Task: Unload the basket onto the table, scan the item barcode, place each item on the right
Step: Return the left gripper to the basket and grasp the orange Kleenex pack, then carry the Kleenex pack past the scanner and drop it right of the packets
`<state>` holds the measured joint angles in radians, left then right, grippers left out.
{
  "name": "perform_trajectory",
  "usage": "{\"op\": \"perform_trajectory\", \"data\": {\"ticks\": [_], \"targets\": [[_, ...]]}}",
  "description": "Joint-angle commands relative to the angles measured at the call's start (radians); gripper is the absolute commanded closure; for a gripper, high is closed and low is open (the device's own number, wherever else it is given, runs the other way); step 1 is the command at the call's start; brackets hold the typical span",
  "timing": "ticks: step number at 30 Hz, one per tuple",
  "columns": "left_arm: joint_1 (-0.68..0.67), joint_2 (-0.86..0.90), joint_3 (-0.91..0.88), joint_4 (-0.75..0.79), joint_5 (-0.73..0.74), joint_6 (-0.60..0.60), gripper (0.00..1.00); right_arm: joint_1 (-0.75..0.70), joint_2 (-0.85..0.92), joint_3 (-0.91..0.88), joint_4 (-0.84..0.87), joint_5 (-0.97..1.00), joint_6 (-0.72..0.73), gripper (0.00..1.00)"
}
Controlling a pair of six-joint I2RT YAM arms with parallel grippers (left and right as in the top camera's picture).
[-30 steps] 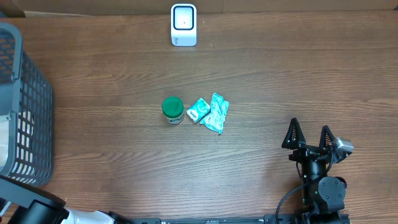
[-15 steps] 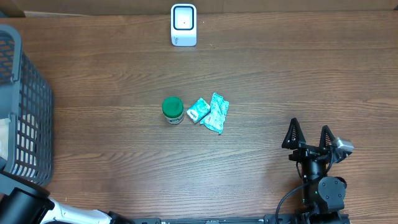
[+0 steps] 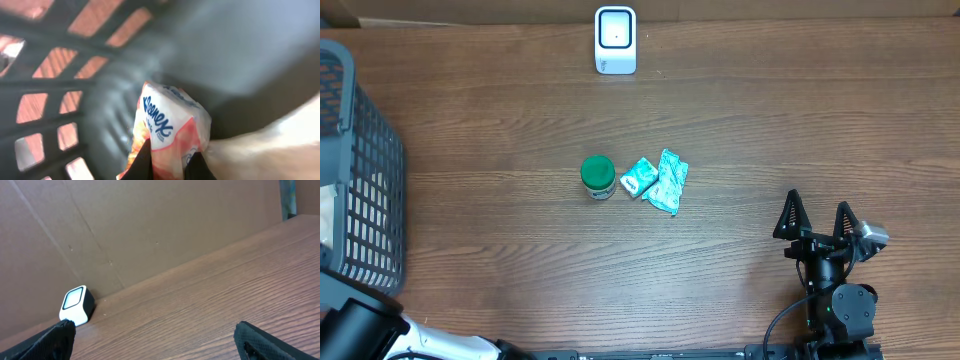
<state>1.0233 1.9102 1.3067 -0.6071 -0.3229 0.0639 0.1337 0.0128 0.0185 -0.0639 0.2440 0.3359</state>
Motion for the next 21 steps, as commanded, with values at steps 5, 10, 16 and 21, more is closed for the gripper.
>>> {"op": "perform_trajectory", "data": {"ticks": [5,10,16,21], "targets": [[-0.140,-0.173,0.255,-0.150,0.138,-0.159,0.96,0.008,-0.010,-0.011,0.006,0.014,-0.008,0.00],[-0.260,-0.280,0.443,-0.246,0.228,-0.232,0.96,0.008,-0.010,-0.011,0.006,0.014,-0.008,0.00],[-0.485,-0.416,0.522,-0.259,0.453,-0.365,0.96,0.008,-0.010,-0.011,0.006,0.014,-0.008,0.00],[-0.733,-0.439,0.521,-0.290,0.602,-0.390,0.95,0.008,-0.010,-0.011,0.006,0.014,-0.008,0.00]]}}
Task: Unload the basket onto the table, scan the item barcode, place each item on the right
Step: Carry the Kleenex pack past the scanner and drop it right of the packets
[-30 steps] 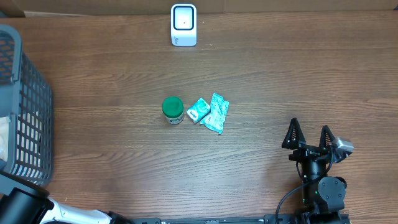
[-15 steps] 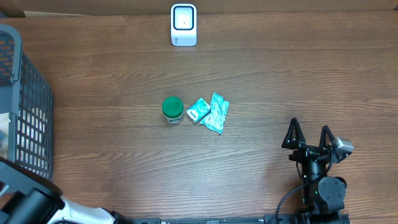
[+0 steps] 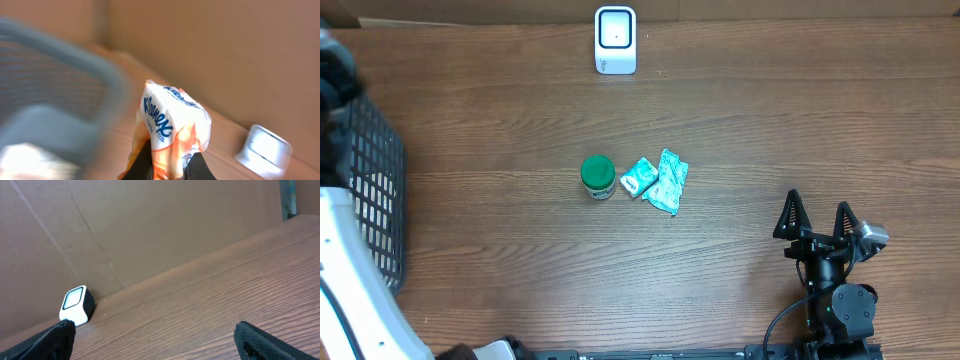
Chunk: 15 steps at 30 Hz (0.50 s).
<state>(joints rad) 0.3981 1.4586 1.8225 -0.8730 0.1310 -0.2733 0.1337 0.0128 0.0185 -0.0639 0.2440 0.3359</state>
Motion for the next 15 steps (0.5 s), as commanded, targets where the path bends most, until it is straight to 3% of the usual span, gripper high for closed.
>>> {"op": "perform_trajectory", "data": {"ticks": [1,9,15], "targets": [[-0.165,0.020,0.005,-0.047,0.151,-0.053,0.96,0.008,-0.010,-0.011,0.006,0.014,-0.008,0.00],[-0.603,0.202,-0.002,-0.220,0.148,-0.041,0.96,0.008,-0.010,-0.011,0.006,0.014,-0.008,0.00],[-0.803,0.391,-0.003,-0.208,0.151,-0.049,0.96,0.008,-0.010,-0.011,0.006,0.014,-0.008,0.00]]}}
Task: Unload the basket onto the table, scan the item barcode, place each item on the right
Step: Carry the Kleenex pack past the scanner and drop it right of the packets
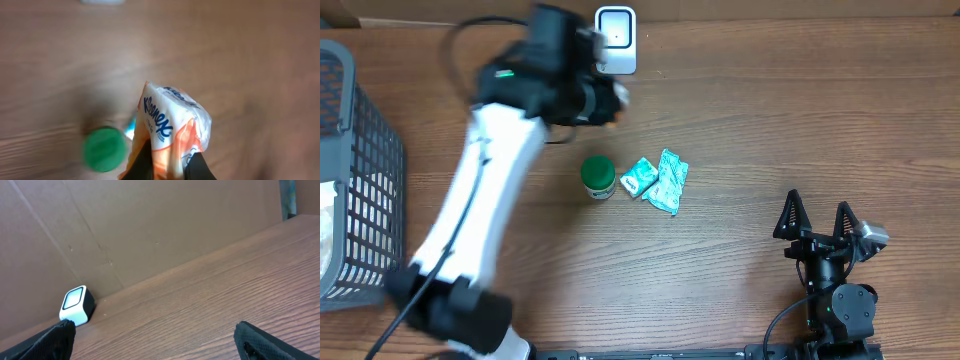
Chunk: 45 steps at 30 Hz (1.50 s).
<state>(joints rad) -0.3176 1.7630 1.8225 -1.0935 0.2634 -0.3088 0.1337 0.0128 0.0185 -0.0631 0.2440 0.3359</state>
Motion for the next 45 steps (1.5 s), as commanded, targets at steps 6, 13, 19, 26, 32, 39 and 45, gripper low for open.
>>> {"op": "perform_trajectory", "data": {"ticks": [6,13,19,26,32,39,45], "targets": [[-0.243,0.266,-0.002,0.070,0.021,-0.069,0.96,0.008,-0.009,-0.011,0.005,0.014,-0.008,0.00],[-0.323,0.360,-0.002,0.138,0.082,-0.101,0.96,0.008,-0.009,-0.011,0.005,0.014,-0.008,0.00],[-0.329,0.359,-0.002,0.149,0.100,-0.107,0.96,0.008,-0.009,-0.011,0.005,0.014,-0.008,0.00],[-0.330,0.359,-0.002,0.071,0.100,-0.103,0.20,0.008,-0.009,-0.011,0.005,0.014,-0.008,0.00],[-0.328,0.346,0.006,0.055,0.161,-0.094,0.17,0.008,-0.009,-0.011,0.005,0.014,-0.008,0.00],[-0.293,0.218,0.102,-0.036,0.135,-0.038,0.18,0.008,-0.009,-0.011,0.005,0.014,-0.008,0.00],[-0.163,0.051,0.241,-0.210,0.043,0.014,0.14,0.008,-0.009,-0.011,0.005,0.014,-0.008,0.00]]}}
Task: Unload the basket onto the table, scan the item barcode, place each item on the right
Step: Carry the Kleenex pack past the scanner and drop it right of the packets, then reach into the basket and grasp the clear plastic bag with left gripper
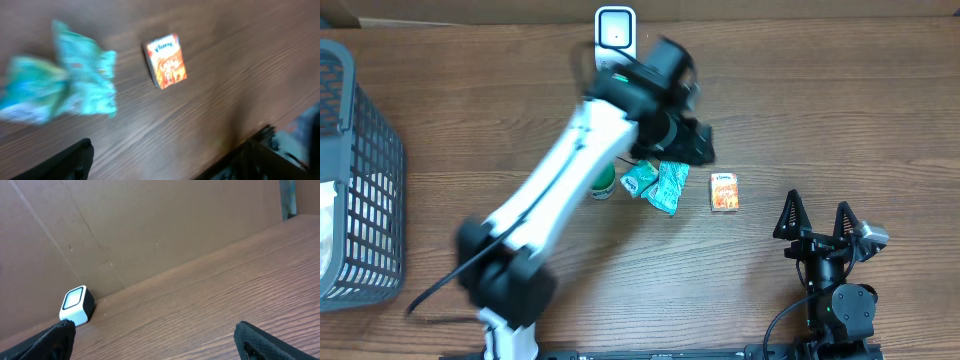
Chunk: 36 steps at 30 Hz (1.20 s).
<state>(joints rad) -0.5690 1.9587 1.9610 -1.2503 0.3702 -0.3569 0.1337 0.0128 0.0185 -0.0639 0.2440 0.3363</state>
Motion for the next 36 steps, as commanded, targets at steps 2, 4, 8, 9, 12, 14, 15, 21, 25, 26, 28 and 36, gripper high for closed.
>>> {"op": "perform_trajectory", "data": {"ticks": [2,4,8,9,12,14,15,21,25,26,28,36], "targets": [[0.163,-0.196,0.153,-0.117,-0.106,0.073,0.13,0.008,-0.009,-0.011,0.006,0.014,-0.008,0.00],[0.257,-0.247,0.198,-0.177,-0.141,0.073,0.12,0.008,-0.009,-0.011,0.006,0.014,-0.008,0.00],[0.491,-0.338,0.249,-0.249,-0.141,0.073,0.10,0.008,-0.009,-0.011,0.006,0.014,-0.008,0.00],[0.557,-0.360,0.249,-0.256,-0.132,0.072,0.09,0.008,-0.009,-0.011,0.006,0.014,-0.008,0.00],[0.764,-0.414,0.249,-0.268,-0.109,0.069,0.06,0.008,-0.009,-0.011,0.006,0.014,-0.008,0.00],[0.895,-0.438,0.249,-0.268,-0.103,0.046,0.04,0.008,-0.009,-0.011,0.006,0.014,-0.008,0.00],[0.962,-0.447,0.249,-0.264,-0.091,0.039,0.03,0.008,-0.009,-0.011,0.006,0.014,-0.008,0.00],[1.288,-0.449,0.241,-0.211,-0.020,0.035,0.03,0.008,-0.009,-0.011,0.006,0.014,-0.008,0.00],[1.398,-0.424,0.197,-0.216,-0.153,0.035,0.02,0.008,-0.009,-0.011,0.006,0.014,-0.008,0.00],[1.411,-0.413,0.179,-0.219,-0.182,0.035,0.03,0.008,-0.009,-0.011,0.006,0.014,-0.008,0.00],[1.434,-0.386,0.131,-0.218,-0.231,0.035,0.02,0.008,-0.009,-0.011,0.006,0.014,-0.008,0.00],[1.524,-0.273,-0.017,-0.134,-0.344,0.066,0.02,0.008,-0.009,-0.011,0.006,0.014,-0.008,0.00]]}}
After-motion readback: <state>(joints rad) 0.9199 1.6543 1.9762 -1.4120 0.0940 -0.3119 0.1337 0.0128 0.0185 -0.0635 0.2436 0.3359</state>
